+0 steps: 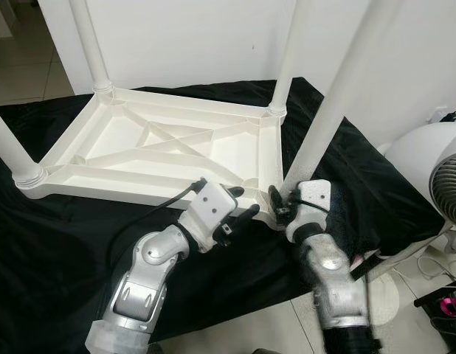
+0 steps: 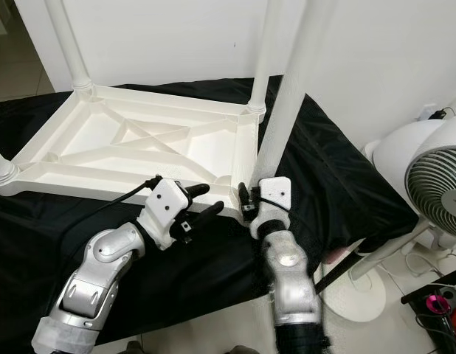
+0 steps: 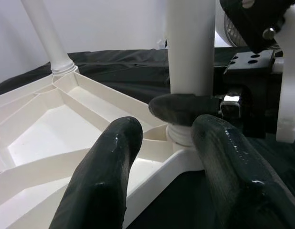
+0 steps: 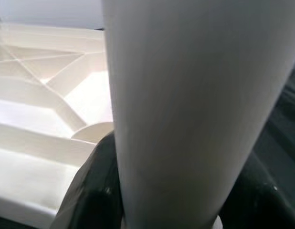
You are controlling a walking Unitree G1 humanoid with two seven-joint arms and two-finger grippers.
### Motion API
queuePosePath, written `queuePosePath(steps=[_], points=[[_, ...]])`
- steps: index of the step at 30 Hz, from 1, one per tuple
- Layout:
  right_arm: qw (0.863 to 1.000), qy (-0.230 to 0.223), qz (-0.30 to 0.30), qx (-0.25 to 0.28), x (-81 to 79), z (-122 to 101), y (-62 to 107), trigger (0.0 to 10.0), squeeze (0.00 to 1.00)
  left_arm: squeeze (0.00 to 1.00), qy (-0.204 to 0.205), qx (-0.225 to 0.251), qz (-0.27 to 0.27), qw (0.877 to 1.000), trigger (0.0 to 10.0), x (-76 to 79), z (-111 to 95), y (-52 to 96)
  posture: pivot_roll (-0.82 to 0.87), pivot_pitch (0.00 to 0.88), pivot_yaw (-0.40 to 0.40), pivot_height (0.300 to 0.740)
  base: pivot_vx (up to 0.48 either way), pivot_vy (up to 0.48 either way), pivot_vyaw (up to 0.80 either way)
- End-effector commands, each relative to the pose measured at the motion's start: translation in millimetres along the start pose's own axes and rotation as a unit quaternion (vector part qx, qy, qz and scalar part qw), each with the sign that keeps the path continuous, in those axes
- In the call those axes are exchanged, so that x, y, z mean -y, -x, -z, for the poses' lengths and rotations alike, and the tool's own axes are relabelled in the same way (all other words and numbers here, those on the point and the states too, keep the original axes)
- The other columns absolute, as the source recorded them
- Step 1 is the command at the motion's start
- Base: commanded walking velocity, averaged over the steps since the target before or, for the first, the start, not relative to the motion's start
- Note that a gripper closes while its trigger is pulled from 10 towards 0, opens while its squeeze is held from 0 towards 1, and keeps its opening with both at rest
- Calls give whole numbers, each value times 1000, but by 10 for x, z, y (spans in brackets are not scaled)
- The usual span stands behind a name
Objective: Building children table
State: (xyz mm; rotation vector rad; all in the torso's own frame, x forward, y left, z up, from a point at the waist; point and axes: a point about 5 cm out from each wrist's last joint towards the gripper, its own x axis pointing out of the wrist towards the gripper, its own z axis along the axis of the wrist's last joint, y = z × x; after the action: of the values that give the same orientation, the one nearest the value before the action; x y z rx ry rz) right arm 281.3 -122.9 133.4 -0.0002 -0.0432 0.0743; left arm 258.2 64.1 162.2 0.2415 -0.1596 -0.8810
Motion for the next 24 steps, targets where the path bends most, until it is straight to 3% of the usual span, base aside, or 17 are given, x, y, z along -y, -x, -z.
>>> queuePosePath(steps=[1,2,3,13,14,18,20,22,23,24], points=[[1000,-13,14,-13,-1,36,19,10000,0,0,0,-8,-39,999,10000,-38,32,-7,-76,39,-21,740,0,0,0],[1000,-15,10,-11,15,28,20,10000,153,0,-1,-9,-37,999,10000,-40,32,-6,-76,38,-15,740,0,0,0],[1000,-16,9,-6,22,9,28,10000,1000,0,-2,-9,-37,999,10000,-48,32,-6,-72,35,-18,740,0,0,0],[999,-20,-24,31,107,-193,55,10000,1000,0,-4,-8,-42,999,10000,-71,26,-1,-69,33,-23,740,0,0,0],[997,-12,-68,27,219,-212,57,10000,1000,0,-4,-8,-42,999,10000,-63,25,4,-66,33,-24,740,0,0,0],[996,-7,-88,23,250,-210,58,10000,1000,0,-4,-8,-43,999,10000,-63,25,6,-65,34,-25,740,0,0,0],[985,24,-170,13,295,-200,62,10000,0,0,-4,-9,-44,999,10000,-70,26,9,-66,33,-22,740,0,0,0],[985,24,-170,13,295,-200,62,10000,0,0,-4,-9,-44,999,10000,-70,26,9,-66,33,-22,740,0,0,0],[976,44,-211,11,336,-198,60,10000,0,0,-5,-9,-44,999,10000,-70,24,9,-65,33,-22,740,0,0,0],[976,44,-211,11,336,-198,60,10000,0,0,-5,-9,-44,999,10000,-70,24,9,-65,33,-22,740,0,0,0]])
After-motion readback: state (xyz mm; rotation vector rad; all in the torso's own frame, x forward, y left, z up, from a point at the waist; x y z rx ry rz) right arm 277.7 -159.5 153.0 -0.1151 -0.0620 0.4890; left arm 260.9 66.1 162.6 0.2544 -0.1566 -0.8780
